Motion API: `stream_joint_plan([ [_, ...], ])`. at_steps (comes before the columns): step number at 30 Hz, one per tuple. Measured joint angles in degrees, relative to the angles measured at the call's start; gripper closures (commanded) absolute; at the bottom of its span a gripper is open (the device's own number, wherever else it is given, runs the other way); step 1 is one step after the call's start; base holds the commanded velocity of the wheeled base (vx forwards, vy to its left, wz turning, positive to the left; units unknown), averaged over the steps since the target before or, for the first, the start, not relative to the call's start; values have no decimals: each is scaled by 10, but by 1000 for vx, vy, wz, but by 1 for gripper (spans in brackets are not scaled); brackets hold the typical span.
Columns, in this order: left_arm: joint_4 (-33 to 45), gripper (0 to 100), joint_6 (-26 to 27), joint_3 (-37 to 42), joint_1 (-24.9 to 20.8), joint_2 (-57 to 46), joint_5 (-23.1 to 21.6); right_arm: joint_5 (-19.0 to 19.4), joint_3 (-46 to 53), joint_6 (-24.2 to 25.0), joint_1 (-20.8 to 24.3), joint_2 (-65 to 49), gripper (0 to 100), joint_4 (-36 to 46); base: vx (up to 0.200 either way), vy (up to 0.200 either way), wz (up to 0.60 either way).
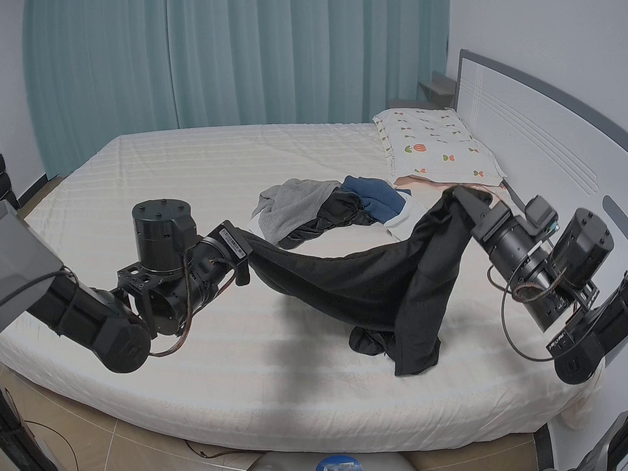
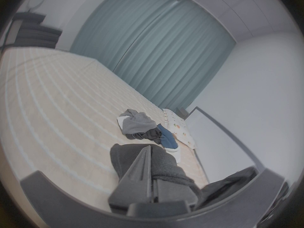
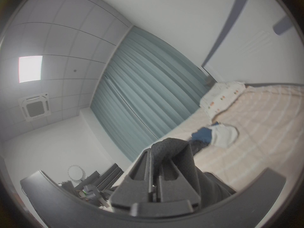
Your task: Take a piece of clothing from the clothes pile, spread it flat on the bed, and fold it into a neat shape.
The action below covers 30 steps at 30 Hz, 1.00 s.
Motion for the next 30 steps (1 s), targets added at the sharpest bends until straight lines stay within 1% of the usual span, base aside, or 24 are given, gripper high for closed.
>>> stream_joint_plan([
  [1,0,100,-21,11,-2,-10,-4,1,13,9,-1,5,100,-1,0,0,0],
  [3,-1,100,-45,31,-8,-20,-13,2,39,24,-2,23,100,-2,0,0,0],
  [7,-1,100,-59,66,-19,-25,-36,3,73,39,3,54,100,-1,0,0,0],
  [10,-3,100,-71,93,-42,-20,-53,4,92,56,18,75,100,-1,0,0,0],
  [14,-4,100,-93,108,-56,-3,-60,5,107,76,47,93,100,-2,0,0,0],
  [18,-19,100,-125,128,-65,9,-64,6,117,94,54,98,100,-2,0,0,0],
  [20,-39,100,-129,136,-67,13,-67,6,121,97,53,98,100,-2,0,0,0],
  [26,-56,100,-133,152,-70,23,-70,5,127,101,46,98,100,-2,-200,0,0],
  [30,-59,100,-132,155,-71,25,-70,5,128,101,43,98,100,-2,0,0,0],
])
